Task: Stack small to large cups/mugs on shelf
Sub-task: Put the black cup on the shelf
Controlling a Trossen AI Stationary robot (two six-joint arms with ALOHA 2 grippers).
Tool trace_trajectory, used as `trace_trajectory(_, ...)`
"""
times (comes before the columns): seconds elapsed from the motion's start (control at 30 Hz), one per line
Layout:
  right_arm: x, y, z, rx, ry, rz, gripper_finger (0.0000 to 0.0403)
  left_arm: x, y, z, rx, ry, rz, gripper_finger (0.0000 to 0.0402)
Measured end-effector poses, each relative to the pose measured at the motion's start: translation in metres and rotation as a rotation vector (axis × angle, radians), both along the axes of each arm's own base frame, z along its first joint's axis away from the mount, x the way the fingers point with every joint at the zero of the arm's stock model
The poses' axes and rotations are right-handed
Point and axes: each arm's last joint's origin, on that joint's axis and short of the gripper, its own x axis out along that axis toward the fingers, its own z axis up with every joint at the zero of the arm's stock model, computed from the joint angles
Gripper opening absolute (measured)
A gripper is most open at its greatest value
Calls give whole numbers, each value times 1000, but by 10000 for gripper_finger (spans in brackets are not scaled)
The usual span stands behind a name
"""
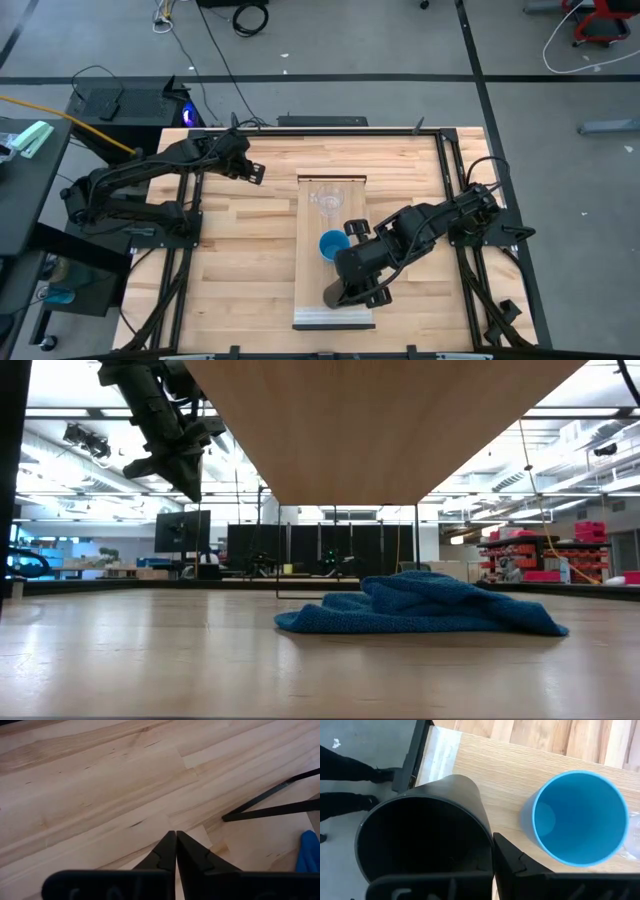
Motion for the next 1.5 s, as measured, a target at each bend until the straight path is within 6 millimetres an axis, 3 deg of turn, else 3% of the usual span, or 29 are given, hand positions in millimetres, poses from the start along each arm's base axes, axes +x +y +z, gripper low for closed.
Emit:
trace_trajectory(0.63,8,-1,-10,-18,32,-5,7,0,0,0,0,5,0,17)
trace_trajectory(1.03,9,0,-10,-10,23,-4,51,0,0,0,4,7,-5,23)
trace_trajectory(1.5,11,2,-8,24,-2,18,56,0,0,0,5,8,-6,19)
